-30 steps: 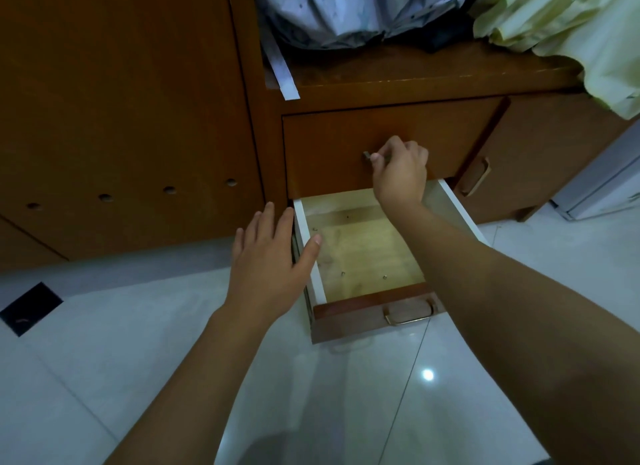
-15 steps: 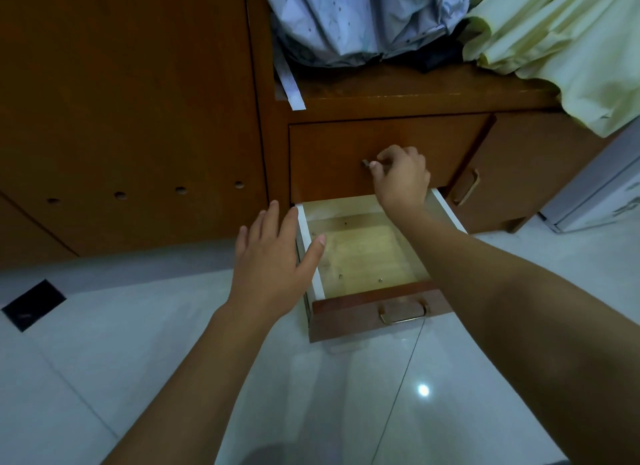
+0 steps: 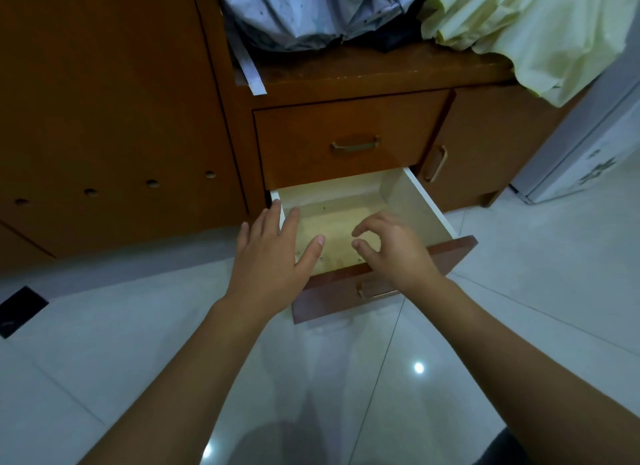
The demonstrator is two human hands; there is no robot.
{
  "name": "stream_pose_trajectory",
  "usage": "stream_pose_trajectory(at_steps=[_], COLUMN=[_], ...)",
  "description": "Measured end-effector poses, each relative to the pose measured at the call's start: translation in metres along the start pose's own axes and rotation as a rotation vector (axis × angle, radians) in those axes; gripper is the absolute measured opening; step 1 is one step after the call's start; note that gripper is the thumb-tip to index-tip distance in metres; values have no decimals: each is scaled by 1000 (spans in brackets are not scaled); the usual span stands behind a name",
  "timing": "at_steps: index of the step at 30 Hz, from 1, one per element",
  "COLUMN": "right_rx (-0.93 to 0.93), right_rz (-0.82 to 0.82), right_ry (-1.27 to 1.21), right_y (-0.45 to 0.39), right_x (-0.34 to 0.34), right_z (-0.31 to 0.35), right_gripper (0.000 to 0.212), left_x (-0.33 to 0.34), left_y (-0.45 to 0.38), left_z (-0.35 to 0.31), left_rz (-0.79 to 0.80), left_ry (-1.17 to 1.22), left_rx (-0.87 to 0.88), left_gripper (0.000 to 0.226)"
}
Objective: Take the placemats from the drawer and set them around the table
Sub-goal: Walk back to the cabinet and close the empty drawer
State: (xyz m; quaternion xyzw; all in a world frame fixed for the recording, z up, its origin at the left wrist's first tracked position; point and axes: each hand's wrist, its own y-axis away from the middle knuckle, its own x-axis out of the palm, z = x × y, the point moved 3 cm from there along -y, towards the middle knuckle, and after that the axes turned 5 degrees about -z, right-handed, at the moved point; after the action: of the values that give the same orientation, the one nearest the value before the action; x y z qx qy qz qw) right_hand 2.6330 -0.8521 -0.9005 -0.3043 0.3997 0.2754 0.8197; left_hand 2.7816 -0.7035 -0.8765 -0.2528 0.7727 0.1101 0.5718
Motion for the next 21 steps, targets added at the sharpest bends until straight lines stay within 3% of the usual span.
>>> stream_pose_trajectory(at_steps=[4, 11, 16, 21], right_rx=[-18, 78, 34, 32], right_rz=[31, 336, 278, 215], right_ry=[65, 264, 375, 368], right_y=[4, 14, 12, 10], right_x=[-5, 4, 12, 14], right_z=[-5, -23, -23, -24], right_gripper=[20, 46, 29, 26], left_x=[4, 10, 12, 15], left_y=[0, 3, 4, 2], left_z=[-9, -17, -18, -9], left_rz=[9, 45, 65, 57], left_ry=[6, -5, -16, -41], left_rx=[-6, 38, 47, 32], left_gripper=[69, 68, 69, 70])
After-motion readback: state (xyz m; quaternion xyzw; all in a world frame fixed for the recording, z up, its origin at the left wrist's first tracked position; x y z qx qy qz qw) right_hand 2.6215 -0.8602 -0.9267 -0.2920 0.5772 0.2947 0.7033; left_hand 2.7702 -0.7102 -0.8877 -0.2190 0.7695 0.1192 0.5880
